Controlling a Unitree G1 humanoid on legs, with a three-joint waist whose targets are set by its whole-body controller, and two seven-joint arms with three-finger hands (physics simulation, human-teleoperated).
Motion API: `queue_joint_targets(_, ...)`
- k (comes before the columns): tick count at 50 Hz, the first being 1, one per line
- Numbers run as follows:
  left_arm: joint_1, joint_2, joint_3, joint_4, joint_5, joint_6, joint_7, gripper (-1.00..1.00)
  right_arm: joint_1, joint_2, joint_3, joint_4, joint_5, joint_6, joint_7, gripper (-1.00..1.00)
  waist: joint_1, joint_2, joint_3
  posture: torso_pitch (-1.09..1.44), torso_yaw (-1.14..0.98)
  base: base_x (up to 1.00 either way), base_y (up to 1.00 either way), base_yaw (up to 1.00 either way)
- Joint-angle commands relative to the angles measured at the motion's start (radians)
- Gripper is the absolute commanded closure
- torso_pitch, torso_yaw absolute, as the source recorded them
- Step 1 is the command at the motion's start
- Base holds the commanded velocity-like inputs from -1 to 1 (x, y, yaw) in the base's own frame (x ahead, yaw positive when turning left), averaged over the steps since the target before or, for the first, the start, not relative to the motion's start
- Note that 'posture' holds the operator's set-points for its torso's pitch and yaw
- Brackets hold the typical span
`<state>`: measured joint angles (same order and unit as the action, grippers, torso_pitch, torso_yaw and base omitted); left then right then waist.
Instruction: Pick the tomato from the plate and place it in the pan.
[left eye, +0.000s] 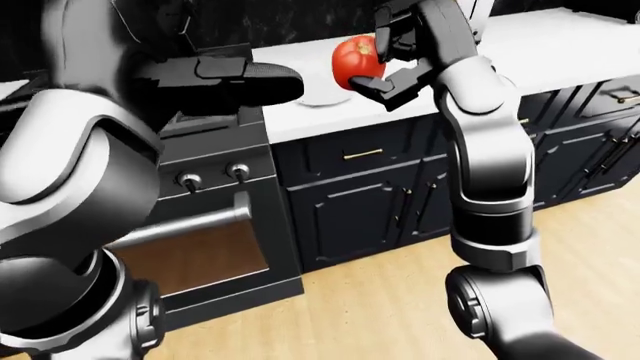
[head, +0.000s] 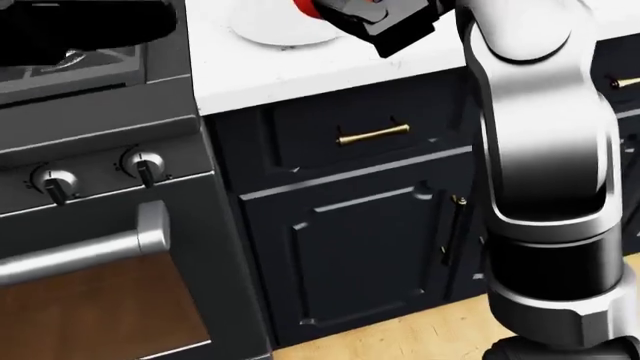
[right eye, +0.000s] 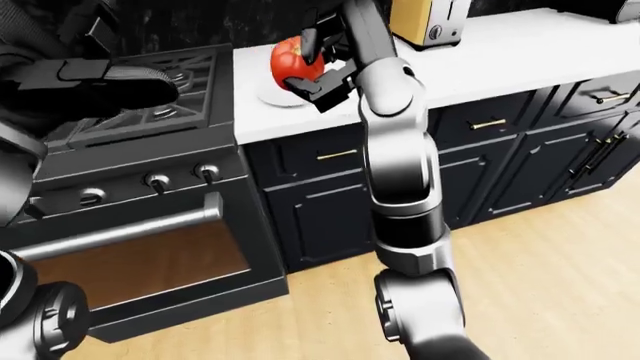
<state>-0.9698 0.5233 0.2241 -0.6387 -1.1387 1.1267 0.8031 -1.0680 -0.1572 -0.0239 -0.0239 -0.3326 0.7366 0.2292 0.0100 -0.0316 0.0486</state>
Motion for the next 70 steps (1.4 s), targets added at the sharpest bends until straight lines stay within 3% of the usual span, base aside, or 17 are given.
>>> queue_joint_targets(1,-0.028,0.011,0.022,-0.015,0.005,-0.027,0.010,-1.00,-0.046,-0.003,-0.003,-0.046,-0.004,-0.044,-0.007,1.00,0.004,-0.004,-0.021,0.00,0.00,0.00,0.20,0.00)
queue_joint_targets(13,-0.024,0.013,0.020,-0.012,0.011,-0.035,0.002,-1.00,-0.053,0.001,-0.002,-0.043,-0.011,-0.044,0.000,1.00,-0.018,0.085,-0.007,0.00,0.00,0.00,0.20,0.00)
queue_joint_targets(16,-0.023,0.014,0.021,-0.014,0.010,-0.033,0.003,-1.00,-0.046,0.006,0.001,-0.045,-0.013,-0.048,-0.001,1.00,-0.025,0.171,-0.027,0.00,0.00,0.00,0.20,0.00)
queue_joint_targets(17,-0.024,0.014,0.022,-0.014,0.009,-0.033,0.004,-1.00,-0.047,0.007,0.001,-0.046,-0.014,-0.046,0.000,1.00,-0.019,0.122,-0.010,0.00,0.00,0.00,0.21,0.00)
queue_joint_targets(18,-0.021,0.014,0.021,-0.016,0.010,-0.034,0.002,-1.00,-0.047,0.008,0.000,-0.047,-0.014,-0.046,0.000,1.00,-0.027,0.136,-0.006,0.00,0.00,0.00,0.20,0.00)
queue_joint_targets(31,-0.024,0.015,0.023,-0.016,0.004,-0.032,0.006,-1.00,-0.044,0.012,-0.001,-0.050,-0.016,-0.048,-0.001,1.00,-0.031,0.051,-0.017,0.00,0.00,0.00,0.21,0.00)
queue_joint_targets(33,-0.025,0.015,0.022,-0.015,0.005,-0.032,0.006,-1.00,-0.042,0.012,-0.002,-0.050,-0.014,-0.049,-0.002,1.00,-0.030,0.031,-0.018,0.00,0.00,0.00,0.22,0.00)
queue_joint_targets(35,-0.023,0.015,0.020,-0.015,0.008,-0.035,0.003,-1.00,-0.043,0.011,-0.003,-0.050,-0.013,-0.048,-0.002,1.00,-0.027,-0.016,-0.033,0.00,0.00,0.00,0.21,0.00)
queue_joint_targets(36,-0.023,0.014,0.020,-0.015,0.008,-0.034,0.004,-1.00,-0.045,0.010,-0.004,-0.049,-0.012,-0.048,-0.002,1.00,-0.030,0.021,-0.024,0.00,0.00,0.00,0.23,0.00)
queue_joint_targets(38,-0.025,0.012,0.019,-0.016,0.007,-0.032,0.007,-1.00,-0.046,0.009,-0.002,-0.049,-0.012,-0.048,0.000,1.00,-0.017,-0.001,-0.036,0.00,0.00,0.00,0.21,0.00)
queue_joint_targets(48,-0.024,0.008,0.019,-0.018,0.009,-0.030,0.005,-1.00,-0.057,0.006,0.000,-0.048,-0.019,-0.042,0.010,1.00,-0.012,0.057,-0.018,0.00,0.00,0.00,0.39,0.00)
queue_joint_targets(50,-0.021,0.009,0.019,-0.019,0.012,-0.032,0.002,-1.00,-0.056,0.007,0.000,-0.047,-0.019,-0.044,0.009,1.00,-0.019,0.088,-0.020,0.00,0.00,0.00,0.53,0.00)
queue_joint_targets(52,-0.022,0.009,0.019,-0.019,0.012,-0.031,0.002,-1.00,-0.053,0.009,0.000,-0.049,-0.019,-0.045,0.008,1.00,-0.027,0.157,-0.034,0.00,0.00,0.00,0.53,0.00)
queue_joint_targets(53,-0.022,0.008,0.020,-0.019,0.012,-0.031,0.003,-1.00,-0.053,0.010,0.000,-0.049,-0.019,-0.045,0.008,1.00,-0.023,0.134,-0.026,0.00,0.00,0.00,0.52,0.00)
queue_joint_targets(55,-0.021,0.009,0.020,-0.018,0.013,-0.032,0.001,-1.00,-0.053,0.010,0.000,-0.050,-0.019,-0.044,0.007,1.00,-0.027,0.130,-0.010,0.00,0.00,0.00,0.53,0.00)
queue_joint_targets(58,-0.022,0.010,0.020,-0.018,0.012,-0.031,0.002,-1.00,-0.049,0.013,0.000,-0.051,-0.018,-0.046,0.005,1.00,-0.030,0.096,-0.016,0.00,0.00,0.00,0.49,0.00)
queue_joint_targets(70,-0.022,0.009,0.018,-0.019,0.011,-0.032,0.004,-1.00,-0.043,0.015,-0.001,-0.048,-0.011,-0.055,-0.001,1.00,-0.029,0.049,-0.023,0.00,0.00,0.00,0.44,0.00)
